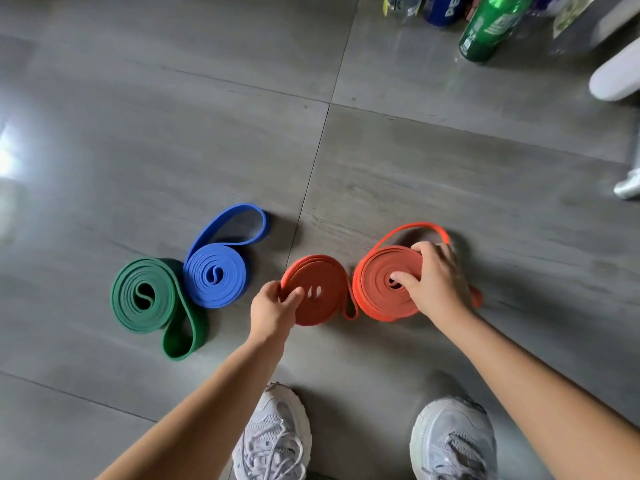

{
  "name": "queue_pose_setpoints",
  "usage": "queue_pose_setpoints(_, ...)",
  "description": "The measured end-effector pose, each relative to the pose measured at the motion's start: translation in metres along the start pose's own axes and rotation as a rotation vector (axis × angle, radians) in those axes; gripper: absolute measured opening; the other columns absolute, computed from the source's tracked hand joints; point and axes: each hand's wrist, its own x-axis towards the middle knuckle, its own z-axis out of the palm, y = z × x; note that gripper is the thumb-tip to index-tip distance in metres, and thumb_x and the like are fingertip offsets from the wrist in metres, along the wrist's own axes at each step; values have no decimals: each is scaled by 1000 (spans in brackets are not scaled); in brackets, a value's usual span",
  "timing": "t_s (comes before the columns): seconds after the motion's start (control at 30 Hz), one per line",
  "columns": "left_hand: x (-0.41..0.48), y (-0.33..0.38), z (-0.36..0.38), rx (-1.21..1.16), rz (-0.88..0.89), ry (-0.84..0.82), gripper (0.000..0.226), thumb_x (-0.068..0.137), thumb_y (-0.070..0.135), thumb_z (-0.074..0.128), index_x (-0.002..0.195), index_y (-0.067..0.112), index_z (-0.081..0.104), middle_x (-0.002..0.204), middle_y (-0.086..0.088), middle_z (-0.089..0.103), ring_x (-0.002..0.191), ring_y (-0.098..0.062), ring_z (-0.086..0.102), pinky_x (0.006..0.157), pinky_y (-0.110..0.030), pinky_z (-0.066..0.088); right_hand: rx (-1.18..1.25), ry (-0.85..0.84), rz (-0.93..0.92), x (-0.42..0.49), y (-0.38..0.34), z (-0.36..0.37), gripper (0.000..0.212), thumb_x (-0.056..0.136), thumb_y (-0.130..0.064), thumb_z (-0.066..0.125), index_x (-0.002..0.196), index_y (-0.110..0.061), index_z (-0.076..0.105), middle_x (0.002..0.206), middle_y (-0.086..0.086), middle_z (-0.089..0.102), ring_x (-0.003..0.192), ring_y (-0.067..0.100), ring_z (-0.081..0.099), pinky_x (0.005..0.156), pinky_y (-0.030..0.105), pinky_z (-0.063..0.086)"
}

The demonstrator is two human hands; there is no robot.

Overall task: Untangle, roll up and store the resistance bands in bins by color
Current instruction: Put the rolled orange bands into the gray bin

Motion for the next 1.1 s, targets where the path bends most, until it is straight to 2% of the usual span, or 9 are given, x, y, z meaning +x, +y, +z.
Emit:
queue_pose_setpoints(0.17,-20,17,-24,473,675,7,8,90,19,54,92,11,52,79,1,57,70,-23,53,62,-30,40,-114,61,-13,-4,0,-1,54,70,-41,77,113,-12,61,117,12,51,111,36,47,90,43,40)
queue_pose_setpoints(0.27,-31,32,-37,645,1084,-99,16,91,26,45,102,14,47,84,-4,59,72,-22,55,64,-28,44,-180,115,-54,-4,4,-4,53,66,-46,79,104,-12,67,112,11,55,104,36,48,86,42,38)
queue_pose_setpoints(0.43,-65,50,-39,754,1438,-345,19,92,18,50,109,9,48,90,-6,61,76,-22,56,71,-29,47,-195,-24,-87,3,9,-12,61,75,-53,69,123,-17,60,124,5,54,118,28,46,94,37,34)
queue_pose_setpoints(0.53,-77,51,-25,703,1377,-491,20,91,16,52,110,13,46,91,-4,59,78,-20,54,72,-26,45,-130,-98,-86,7,15,-15,55,80,-48,66,126,-20,58,126,4,53,117,26,50,95,35,39)
queue_pose_setpoints(0.63,-75,58,1,561,1040,-596,25,90,23,49,109,7,49,95,-8,59,84,-26,54,72,-22,36,56,-112,-76,10,21,-19,44,87,-35,63,126,-15,59,117,4,59,107,24,58,94,36,44)
queue_pose_setpoints(0.77,-42,65,48,556,567,-451,25,93,17,52,112,1,47,104,-17,59,95,-35,54,69,-30,30,395,-169,77,19,25,-27,22,96,-32,49,105,-20,65,100,4,68,96,25,64,93,42,47)
queue_pose_setpoints(0.87,-21,73,70,614,416,-398,27,95,20,48,115,2,45,112,-20,58,101,-36,54,73,-33,36,520,-246,126,22,25,-41,41,98,-43,37,100,-14,65,104,8,69,101,26,63,100,40,43)
queue_pose_setpoints(0.97,-25,72,78,659,425,-343,27,96,21,46,116,4,44,118,-18,50,105,-38,51,80,-36,38,277,-338,-28,17,22,-49,57,86,-56,52,128,-17,54,123,4,60,116,21,54,100,32,40)
queue_pose_setpoints(1.1,-30,63,76,822,610,-113,42,94,31,49,129,11,40,125,-11,40,115,-31,39,89,-38,37,-211,-363,-196,7,14,-30,84,81,-64,54,147,-22,22,140,7,33,133,29,27,108,41,30)
